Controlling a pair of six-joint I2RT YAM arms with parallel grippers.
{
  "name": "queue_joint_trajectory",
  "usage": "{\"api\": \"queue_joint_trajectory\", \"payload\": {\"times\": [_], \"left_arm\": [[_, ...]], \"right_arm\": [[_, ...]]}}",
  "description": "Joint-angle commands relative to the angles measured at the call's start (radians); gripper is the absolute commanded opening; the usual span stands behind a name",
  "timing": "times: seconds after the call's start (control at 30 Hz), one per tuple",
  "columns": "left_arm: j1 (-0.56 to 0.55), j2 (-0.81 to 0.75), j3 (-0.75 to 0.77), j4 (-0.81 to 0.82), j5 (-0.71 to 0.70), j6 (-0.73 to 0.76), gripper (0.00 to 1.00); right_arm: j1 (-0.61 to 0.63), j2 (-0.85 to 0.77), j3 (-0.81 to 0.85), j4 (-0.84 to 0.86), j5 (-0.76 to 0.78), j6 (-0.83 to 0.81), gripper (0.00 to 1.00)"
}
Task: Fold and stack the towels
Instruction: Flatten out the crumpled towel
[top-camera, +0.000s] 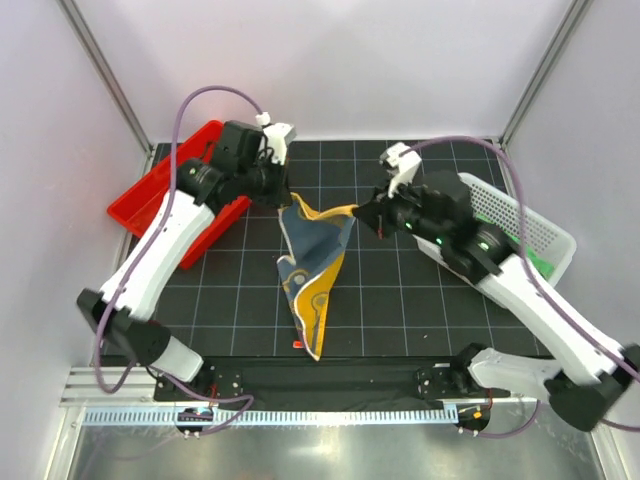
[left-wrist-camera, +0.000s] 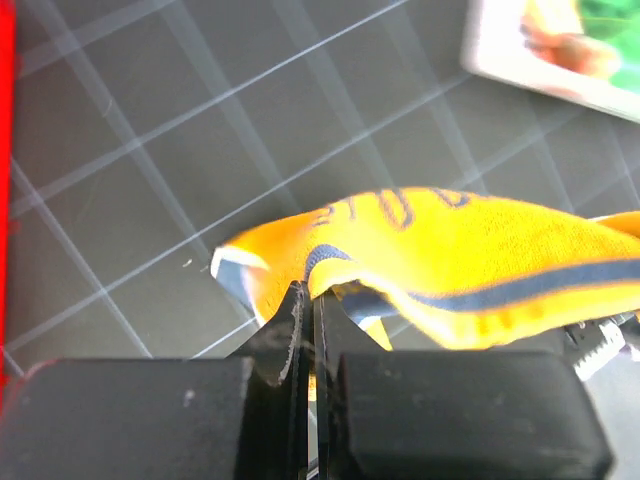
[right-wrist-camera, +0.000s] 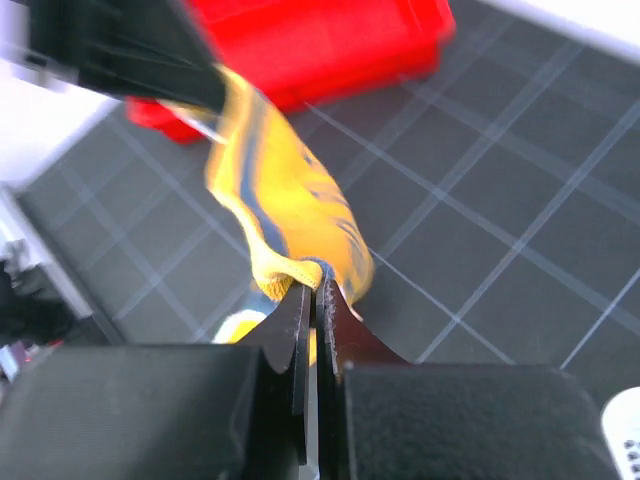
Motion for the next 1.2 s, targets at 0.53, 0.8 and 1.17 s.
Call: {"api": "queue_joint_trajectory", "payload": {"times": [0.53,0.8,1.17], "left_arm": [[-0.369,-0.295,0.259,-0.192,-0.304,-0.052,0.0],[-0.369,-0.268,0.393,-0.215,-0.183,-0.025,0.0],[-0.369,-0.228,0.538,-0.211,-0.18,-0.052,0.0]], "right_arm": [[0.196,-0.217,0.339,-0.394,0.164,-0.04,0.01],[0.194,-0.151,0.574,-0.548,0.089,-0.133,0.01],[0.194,-0.172,0.597,-0.469,0.164,-0.175,0.01]]}}
